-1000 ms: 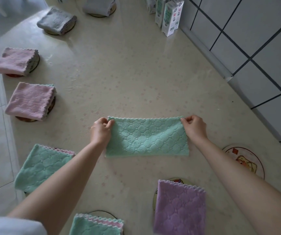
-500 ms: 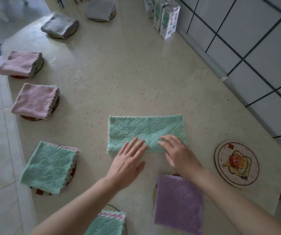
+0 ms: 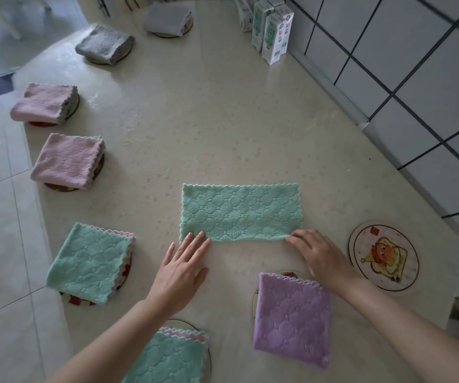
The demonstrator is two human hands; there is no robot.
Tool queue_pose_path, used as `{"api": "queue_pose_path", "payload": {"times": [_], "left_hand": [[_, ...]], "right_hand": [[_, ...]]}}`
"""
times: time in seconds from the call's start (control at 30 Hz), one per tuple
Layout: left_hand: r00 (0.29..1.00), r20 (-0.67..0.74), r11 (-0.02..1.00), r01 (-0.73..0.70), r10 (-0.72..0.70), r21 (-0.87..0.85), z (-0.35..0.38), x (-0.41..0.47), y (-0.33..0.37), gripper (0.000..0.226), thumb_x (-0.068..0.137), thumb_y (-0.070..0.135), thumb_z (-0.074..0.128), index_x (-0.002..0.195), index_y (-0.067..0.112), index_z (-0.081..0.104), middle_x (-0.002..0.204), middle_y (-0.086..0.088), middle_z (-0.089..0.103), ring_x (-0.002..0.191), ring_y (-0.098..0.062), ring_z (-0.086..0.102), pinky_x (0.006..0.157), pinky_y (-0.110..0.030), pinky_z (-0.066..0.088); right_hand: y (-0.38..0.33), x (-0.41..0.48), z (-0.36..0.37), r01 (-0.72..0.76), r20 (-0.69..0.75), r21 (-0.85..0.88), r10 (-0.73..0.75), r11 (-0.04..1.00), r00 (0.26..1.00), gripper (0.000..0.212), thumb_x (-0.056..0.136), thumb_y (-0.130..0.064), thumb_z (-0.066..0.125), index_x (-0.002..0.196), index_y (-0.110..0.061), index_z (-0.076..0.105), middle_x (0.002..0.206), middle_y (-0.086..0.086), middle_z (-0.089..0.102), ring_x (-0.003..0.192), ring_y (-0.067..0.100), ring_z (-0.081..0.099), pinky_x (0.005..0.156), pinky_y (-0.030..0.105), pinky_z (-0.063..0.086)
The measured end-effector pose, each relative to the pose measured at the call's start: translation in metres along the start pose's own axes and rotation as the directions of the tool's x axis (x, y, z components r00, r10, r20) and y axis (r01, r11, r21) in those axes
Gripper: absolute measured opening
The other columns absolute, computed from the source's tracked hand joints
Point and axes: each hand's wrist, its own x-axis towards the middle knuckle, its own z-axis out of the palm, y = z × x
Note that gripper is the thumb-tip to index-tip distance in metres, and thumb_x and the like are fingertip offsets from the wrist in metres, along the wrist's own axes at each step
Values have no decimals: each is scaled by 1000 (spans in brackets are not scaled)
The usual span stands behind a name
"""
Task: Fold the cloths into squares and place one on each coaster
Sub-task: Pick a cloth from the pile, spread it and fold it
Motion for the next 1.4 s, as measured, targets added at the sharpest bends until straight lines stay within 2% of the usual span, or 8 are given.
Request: {"api": "queue_pose_path", "payload": {"times": [0.3,0.4,0.53,0.8,0.93,1.1,1.27,1.4], "left_hand": [[998,16,997,58,-59,58,-23,33,3,62,94,51,23,151,29,12,159,10,0,146,-20,-10,115,-50,-9],[988,65,990,139,-139,13,-45,59,7,70,95,44,43,152,29,4,160,7,-5,145,-22,-16,114,-51,-11],[998,47,987,-41,48,-154,-52,64,36,81,89,38,57,151,36,6,160,9,3,147,-16,-7,119,-48,1],[981,-31,950,-192,190,-246,-12,31,35,59,90,24,47,147,27,32,155,5,27,146,-18,14,117,-43,21],[910,-33,899,-414,413,-144,-3,11,9,55,94,31,50,146,35,32,154,10,27,146,-16,15,119,-40,18],[845,2,840,-532,535,-110,-3,-3,-12,57,91,27,56,145,31,37,153,10,30,145,-13,17,118,-36,21],[862,-145,862,-500,485,-87,-6,-18,-19,40,92,33,49,128,21,60,131,4,60,124,-16,52,103,-32,45],[905,-230,890,-405,358,-210,-7,-28,-17,34,90,31,51,118,19,67,119,6,67,111,-12,61,97,-27,49]], "right_hand": [[-17,35,-15,-50,-9,-129,49,990,999,39,63,5,73,89,-18,57,86,-2,57,77,20,53,66,30,44],[-36,42,-30,16,-44,-2,-16,1000,999,31,65,0,73,87,-16,59,86,-2,57,79,20,53,69,31,46],[-80,40,-51,182,-178,206,-147,961,973,28,69,2,66,95,-9,63,92,5,57,85,23,53,78,33,46],[-121,32,-55,292,-233,473,-201,831,951,14,90,-7,55,101,-7,64,98,6,60,92,16,57,88,20,43],[-87,33,-34,223,-136,330,-188,917,973,34,82,3,58,113,-10,63,108,4,63,95,18,62,80,30,54],[-66,34,1,429,42,159,-440,889,897,49,74,10,59,118,-10,63,119,7,64,111,25,60,87,38,54],[-53,29,7,514,82,86,-520,853,850,49,75,2,73,120,-13,59,128,7,58,119,23,54,99,32,46],[-53,33,8,544,44,65,-547,837,836,43,78,-2,71,118,-13,61,124,6,60,114,22,56,95,31,49]]}}
